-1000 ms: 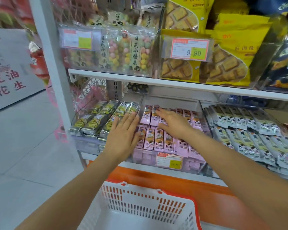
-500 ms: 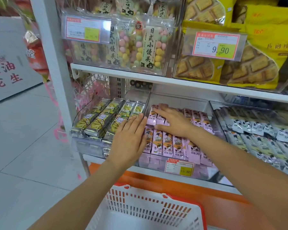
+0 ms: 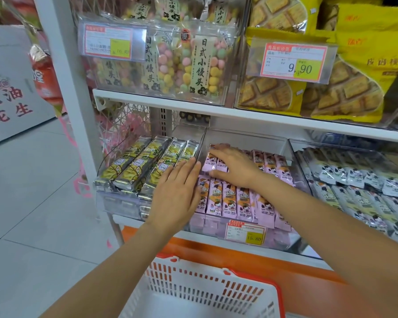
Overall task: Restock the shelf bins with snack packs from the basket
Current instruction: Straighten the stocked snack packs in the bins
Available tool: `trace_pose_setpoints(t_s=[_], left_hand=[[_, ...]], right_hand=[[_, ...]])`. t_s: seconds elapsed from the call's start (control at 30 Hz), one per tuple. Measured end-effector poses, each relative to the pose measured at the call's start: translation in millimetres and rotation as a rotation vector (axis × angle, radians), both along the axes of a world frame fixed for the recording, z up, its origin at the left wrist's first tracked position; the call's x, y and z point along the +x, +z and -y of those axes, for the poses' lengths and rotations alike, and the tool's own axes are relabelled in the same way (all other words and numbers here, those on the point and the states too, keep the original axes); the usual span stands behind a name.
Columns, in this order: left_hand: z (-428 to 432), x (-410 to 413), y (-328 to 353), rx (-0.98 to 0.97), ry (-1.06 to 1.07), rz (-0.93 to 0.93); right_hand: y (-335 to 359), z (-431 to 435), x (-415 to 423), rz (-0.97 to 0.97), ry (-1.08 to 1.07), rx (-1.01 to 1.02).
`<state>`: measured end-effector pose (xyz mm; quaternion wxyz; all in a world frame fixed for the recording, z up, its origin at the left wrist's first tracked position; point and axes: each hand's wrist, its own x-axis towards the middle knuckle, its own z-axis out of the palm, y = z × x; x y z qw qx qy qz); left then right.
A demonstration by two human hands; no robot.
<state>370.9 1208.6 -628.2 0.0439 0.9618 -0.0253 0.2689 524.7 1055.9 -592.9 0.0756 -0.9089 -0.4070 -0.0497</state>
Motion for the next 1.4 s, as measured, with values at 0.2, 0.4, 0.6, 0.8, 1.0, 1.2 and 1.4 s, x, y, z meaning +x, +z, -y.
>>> trace_pose_setpoints(t_s=[0.2, 0.4, 0.6, 0.8, 1.0, 1.2, 1.4], left_hand=[[0.8, 3.8, -0.1, 0.012, 0.012, 0.001], [4.2, 4.8, 3.3, 0.019, -0.001, 0.007], [21.8, 24.9, 30.1, 0.163, -0.057, -0.052], [37.9, 66.0, 45.6, 0.409, -0.011, -0.431], [39.4, 77.6, 46.8, 0.427, -0.031, -0.487], [40.5, 79.1, 46.2, 0.384, -0.021, -0.455], [41.9, 79.8, 47.2, 0.402, -0.008, -0.485]], right_hand=[[0.6, 14.1, 2.5, -0.019, -0.070, -0.095], [5.5, 19.8, -0.2, -0.106, -0.053, -0.022], [29.8, 55.3, 7.8, -0.168, -0.177, -0.128], [15.4, 67.7, 5.2, -0.160, -0.216, -0.094], [10.1, 60.4, 8.2, -0.109, -0.175, -0.064], [12.5, 55.0, 7.9, -0.073, -0.203, -0.042], [19.8, 58.9, 5.5, -0.110, -0.199, -0.018]])
